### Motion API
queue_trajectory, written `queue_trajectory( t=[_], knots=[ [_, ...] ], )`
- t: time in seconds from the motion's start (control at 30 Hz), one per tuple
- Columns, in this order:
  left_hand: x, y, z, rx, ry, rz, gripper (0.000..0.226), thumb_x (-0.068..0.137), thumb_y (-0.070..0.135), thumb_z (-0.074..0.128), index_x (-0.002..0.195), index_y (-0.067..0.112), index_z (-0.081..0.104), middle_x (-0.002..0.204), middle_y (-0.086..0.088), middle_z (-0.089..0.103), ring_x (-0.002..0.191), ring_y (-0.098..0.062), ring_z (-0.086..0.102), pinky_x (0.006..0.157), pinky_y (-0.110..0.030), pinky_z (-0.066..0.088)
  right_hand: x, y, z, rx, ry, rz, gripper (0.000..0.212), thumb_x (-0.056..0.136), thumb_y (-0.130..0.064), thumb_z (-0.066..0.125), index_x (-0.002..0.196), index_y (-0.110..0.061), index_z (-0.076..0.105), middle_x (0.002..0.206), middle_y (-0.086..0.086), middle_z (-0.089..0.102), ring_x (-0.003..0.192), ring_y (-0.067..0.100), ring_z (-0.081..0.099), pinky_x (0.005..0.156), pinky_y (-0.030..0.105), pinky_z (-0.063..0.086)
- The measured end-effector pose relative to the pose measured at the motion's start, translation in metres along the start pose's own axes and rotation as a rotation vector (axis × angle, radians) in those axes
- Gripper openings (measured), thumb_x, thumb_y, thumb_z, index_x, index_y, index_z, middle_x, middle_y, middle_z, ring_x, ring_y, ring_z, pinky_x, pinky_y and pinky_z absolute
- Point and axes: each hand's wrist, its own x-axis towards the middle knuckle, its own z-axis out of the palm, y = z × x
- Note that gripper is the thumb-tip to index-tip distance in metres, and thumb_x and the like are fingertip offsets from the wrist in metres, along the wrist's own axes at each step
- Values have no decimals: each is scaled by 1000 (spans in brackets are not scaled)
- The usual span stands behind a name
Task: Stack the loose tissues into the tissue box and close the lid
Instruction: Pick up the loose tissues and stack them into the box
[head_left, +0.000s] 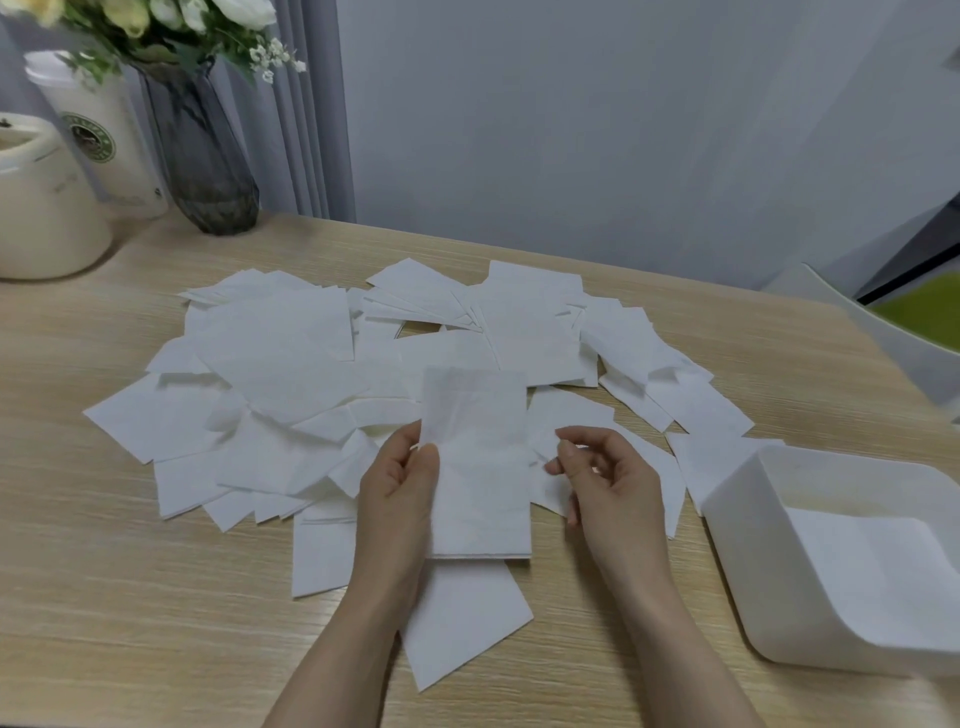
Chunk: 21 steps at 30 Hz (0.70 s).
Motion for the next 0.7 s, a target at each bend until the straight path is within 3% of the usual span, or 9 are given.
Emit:
queue_trajectory(
  t=[0.17, 0.3, 0.5, 0.7],
  knots=[
    [0, 0, 0, 30, -9, -27, 24, 100, 10, 47, 104, 23, 67, 87, 1, 76, 78, -16, 68, 75, -36, 52, 23, 13, -33, -449, 86, -41, 20, 92, -24, 59, 110, -31, 60, 115, -16, 57, 100, 12, 55, 83, 31, 41],
    [1, 1, 1, 42, -20, -34, 24, 100, 10, 47, 104, 22, 67, 90, 0, 76, 81, -17, 69, 78, -37, 52, 39, 17, -44, -709, 2, 40, 37, 93, -27, 57, 129, -24, 51, 138, -5, 40, 111, 23, 55, 80, 29, 34],
    [2, 0, 0, 66, -24, -38, 25, 99, 9, 48, 103, 24, 68, 87, 1, 76, 80, -17, 69, 79, -39, 52, 39, 12, -44, -849, -12, 78, 49, 90, -35, 58, 136, -25, 46, 136, -2, 41, 110, 26, 56, 76, 31, 36],
    [2, -1, 0, 85, -18, -41, 28, 99, 10, 48, 97, 28, 70, 90, -2, 76, 83, -21, 69, 82, -43, 51, 33, 8, -46, -810, -51, 124, 51, 82, -41, 67, 127, -22, 53, 124, -2, 56, 113, 20, 55, 88, 34, 43]
  ],
)
